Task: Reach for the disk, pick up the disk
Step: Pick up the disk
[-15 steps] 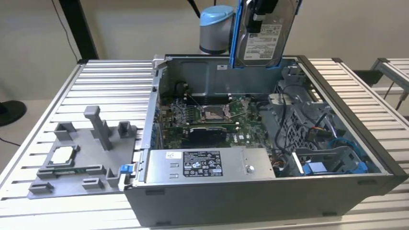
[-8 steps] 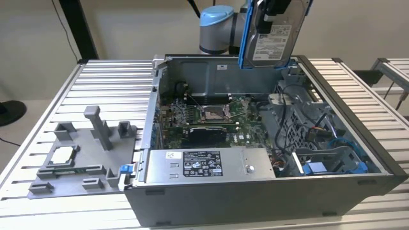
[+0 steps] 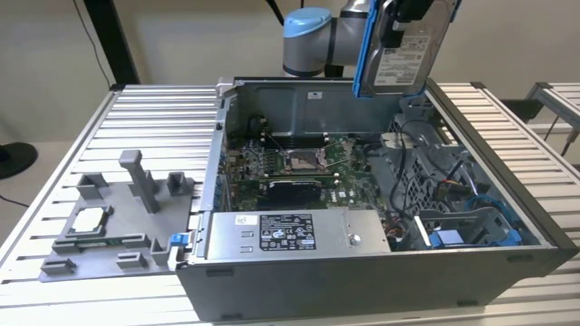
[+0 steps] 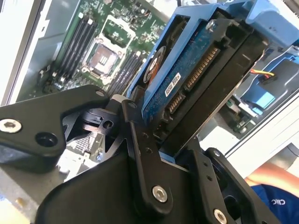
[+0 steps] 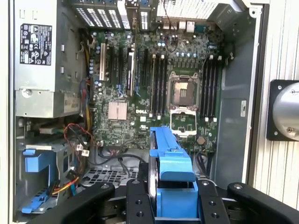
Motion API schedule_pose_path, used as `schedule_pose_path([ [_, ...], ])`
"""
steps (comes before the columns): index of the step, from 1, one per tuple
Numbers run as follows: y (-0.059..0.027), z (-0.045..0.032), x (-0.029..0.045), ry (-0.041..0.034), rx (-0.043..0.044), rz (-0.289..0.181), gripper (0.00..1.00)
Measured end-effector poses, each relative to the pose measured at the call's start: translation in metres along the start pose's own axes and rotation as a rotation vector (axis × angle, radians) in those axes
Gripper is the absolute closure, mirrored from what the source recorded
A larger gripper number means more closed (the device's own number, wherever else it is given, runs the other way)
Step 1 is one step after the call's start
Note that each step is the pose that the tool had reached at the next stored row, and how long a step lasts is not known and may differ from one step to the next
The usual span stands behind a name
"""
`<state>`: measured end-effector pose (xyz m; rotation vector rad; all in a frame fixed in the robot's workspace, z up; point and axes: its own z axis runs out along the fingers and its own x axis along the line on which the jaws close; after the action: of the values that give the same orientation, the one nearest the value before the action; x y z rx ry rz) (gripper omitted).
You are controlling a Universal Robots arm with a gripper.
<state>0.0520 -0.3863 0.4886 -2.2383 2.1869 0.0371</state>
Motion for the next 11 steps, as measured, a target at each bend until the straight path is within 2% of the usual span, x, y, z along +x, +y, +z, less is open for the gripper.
schedule_pose_path([
  [6, -0.0103, -0.0001, 0.0002, 0.0001, 0.0, -0.001, 1.0],
  [11, -0.0131, -0.0001, 0.0003, 0.0, 0.0, -0.002, 1.0],
])
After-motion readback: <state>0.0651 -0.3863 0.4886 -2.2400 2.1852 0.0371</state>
